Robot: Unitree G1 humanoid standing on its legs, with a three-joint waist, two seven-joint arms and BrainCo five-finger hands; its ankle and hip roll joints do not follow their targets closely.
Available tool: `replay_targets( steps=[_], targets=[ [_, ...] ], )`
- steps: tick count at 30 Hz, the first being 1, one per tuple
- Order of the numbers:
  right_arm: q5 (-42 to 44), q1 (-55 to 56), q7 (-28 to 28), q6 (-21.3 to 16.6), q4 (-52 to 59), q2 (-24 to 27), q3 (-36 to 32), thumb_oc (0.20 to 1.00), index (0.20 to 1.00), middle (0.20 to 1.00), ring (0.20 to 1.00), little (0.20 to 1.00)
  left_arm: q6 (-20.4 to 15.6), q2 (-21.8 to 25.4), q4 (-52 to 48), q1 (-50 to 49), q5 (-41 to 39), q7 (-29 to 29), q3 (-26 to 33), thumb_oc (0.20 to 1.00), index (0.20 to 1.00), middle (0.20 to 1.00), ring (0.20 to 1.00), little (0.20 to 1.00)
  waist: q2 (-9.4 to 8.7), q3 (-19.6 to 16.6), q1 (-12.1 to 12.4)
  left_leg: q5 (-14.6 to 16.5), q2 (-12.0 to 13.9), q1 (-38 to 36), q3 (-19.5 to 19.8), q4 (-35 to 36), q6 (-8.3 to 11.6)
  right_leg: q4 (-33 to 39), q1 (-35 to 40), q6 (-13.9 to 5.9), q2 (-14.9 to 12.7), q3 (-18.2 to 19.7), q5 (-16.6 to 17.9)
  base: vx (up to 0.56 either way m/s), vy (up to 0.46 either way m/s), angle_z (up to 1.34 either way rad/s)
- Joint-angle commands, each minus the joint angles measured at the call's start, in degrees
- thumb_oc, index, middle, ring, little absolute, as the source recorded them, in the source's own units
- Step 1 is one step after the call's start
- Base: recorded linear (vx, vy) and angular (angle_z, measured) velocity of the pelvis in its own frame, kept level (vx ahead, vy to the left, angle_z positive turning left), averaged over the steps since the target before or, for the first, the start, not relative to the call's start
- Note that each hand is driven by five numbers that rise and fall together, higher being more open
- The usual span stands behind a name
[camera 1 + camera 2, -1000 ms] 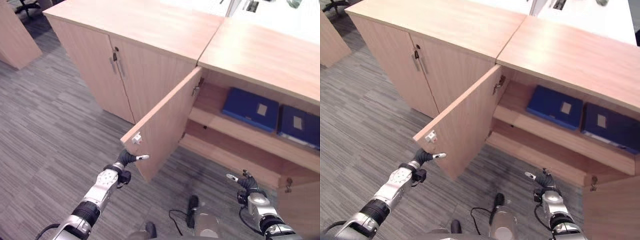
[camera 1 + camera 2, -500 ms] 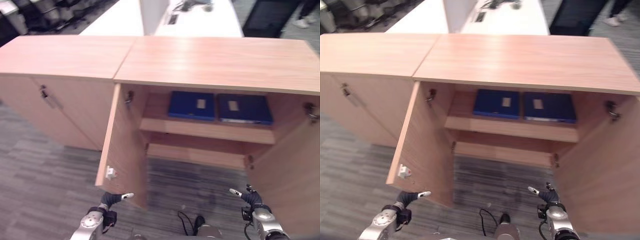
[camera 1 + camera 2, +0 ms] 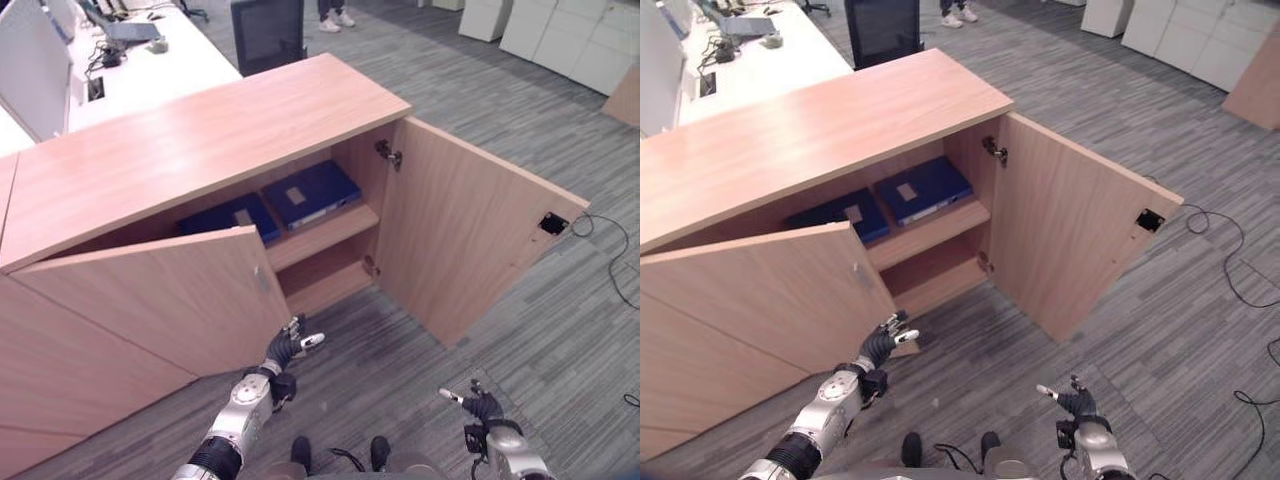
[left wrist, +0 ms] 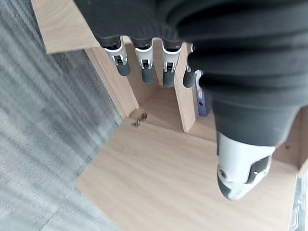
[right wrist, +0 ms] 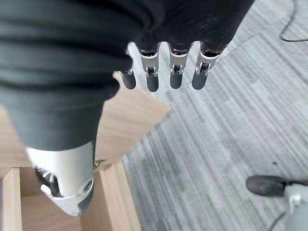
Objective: Put the empty folder in the office cabinet
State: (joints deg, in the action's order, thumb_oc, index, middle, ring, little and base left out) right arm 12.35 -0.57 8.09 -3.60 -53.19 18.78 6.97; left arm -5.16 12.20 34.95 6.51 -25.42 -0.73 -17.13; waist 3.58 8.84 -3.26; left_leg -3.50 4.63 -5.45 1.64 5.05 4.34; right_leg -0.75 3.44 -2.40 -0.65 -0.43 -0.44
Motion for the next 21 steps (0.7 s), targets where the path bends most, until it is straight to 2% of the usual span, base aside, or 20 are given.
replay_targets(
  steps=[1,4,9,12,13,15,19,20,21],
  targets=[
    [-0.2,-3.5,-0.9,-2.1,2.2,-0.1,0.3,1.000,1.000,1.000,1.000,1.000,-3.3,2.1,3.2,5.2,0.9,2.3,2.9,1.000,1.000,1.000,1.000,1.000,-2.98,-2.7,1.1,-0.3,0.4,2.5,-1.5,-0.6,3.09,1.7,3.8,-7.57,-4.7,0.5,-2.9,0.09,0.094,-0.15],
    [-0.2,-2.3,-1.7,-2.6,4.4,-0.5,0.8,1.000,1.000,1.000,1.000,1.000,-4.2,5.3,11.3,10.9,-1.5,4.7,8.0,1.000,1.000,1.000,1.000,1.000,-3.73,-4.1,-0.2,0.8,0.8,1.0,-3.8,0.0,2.56,2.5,3.5,-8.54,-5.3,1.9,-2.2,0.10,0.115,-0.22],
    [-0.1,-1.1,-2.8,-3.1,6.4,-0.4,1.4,1.000,1.000,1.000,1.000,1.000,-4.5,9.6,16.6,16.3,-3.0,5.3,11.0,1.000,1.000,1.000,1.000,1.000,-4.56,-4.9,-1.4,1.9,0.9,0.2,-6.1,0.0,2.02,3.0,2.8,-9.67,-5.8,3.3,-1.4,0.05,0.080,-0.27],
    [-0.4,-0.1,-3.8,-3.4,7.2,-0.4,2.0,1.000,1.000,1.000,1.000,1.000,-4.4,14.4,21.3,20.0,-2.0,5.0,12.6,1.000,1.000,1.000,1.000,1.000,-5.22,-5.5,-2.0,2.6,0.9,-0.4,-7.7,0.0,1.77,2.7,2.0,-10.49,-6.1,4.3,-1.1,0.05,0.097,-0.35],
    [-0.4,0.4,-4.4,-3.6,7.7,-0.2,2.1,1.000,1.000,1.000,1.000,1.000,-4.4,18.0,24.2,22.0,-1.1,4.7,13.6,1.000,1.000,1.000,1.000,1.000,-5.78,-5.7,-2.3,2.9,1.1,-0.8,-8.8,0.0,1.66,2.4,1.4,-11.04,-6.3,5.0,-0.7,0.07,0.124,-0.53],
    [-0.2,0.7,-4.8,-3.8,8.0,-0.2,2.3,1.000,1.000,1.000,1.000,1.000,-4.2,21.6,27.3,24.5,-0.5,4.5,14.3,1.000,1.000,1.000,1.000,1.000,-6.48,-6.0,-2.6,3.4,1.3,-1.4,-10.1,0.0,1.54,2.3,0.7,-11.69,-6.3,6.0,-0.3,0.06,0.106,-0.64],
    [0.5,0.6,-5.5,-4.2,7.4,-0.2,2.9,1.000,1.000,1.000,1.000,1.000,-3.9,27.8,30.2,28.0,0.5,4.3,15.6,1.000,1.000,1.000,1.000,1.000,-7.64,-6.1,-2.9,3.9,1.6,-2.0,-12.1,0.0,1.40,2.2,-0.7,-12.60,-6.2,7.2,0.7,0.02,0.072,-0.58],
    [1.1,-0.1,-5.8,-4.6,7.4,-0.1,3.6,1.000,1.000,1.000,1.000,1.000,-3.9,31.8,31.4,30.9,1.2,4.1,15.4,1.000,1.000,1.000,1.000,1.000,-8.33,-6.1,-3.0,4.1,2.0,-2.2,-13.4,0.0,1.52,2.1,-1.7,-12.60,-5.8,7.9,1.9,0.02,0.042,-0.41],
    [1.1,-0.1,-5.8,-4.6,7.4,-0.2,3.6,1.000,1.000,1.000,1.000,1.000,-3.9,31.9,31.5,31.0,1.2,4.1,15.4,1.000,1.000,1.000,1.000,1.000,-8.38,-6.1,-2.9,4.1,2.1,-2.2,-13.5,0.0,1.52,2.1,-1.8,-12.60,-5.7,8.0,2.0,0.02,0.042,-0.37]
  ],
)
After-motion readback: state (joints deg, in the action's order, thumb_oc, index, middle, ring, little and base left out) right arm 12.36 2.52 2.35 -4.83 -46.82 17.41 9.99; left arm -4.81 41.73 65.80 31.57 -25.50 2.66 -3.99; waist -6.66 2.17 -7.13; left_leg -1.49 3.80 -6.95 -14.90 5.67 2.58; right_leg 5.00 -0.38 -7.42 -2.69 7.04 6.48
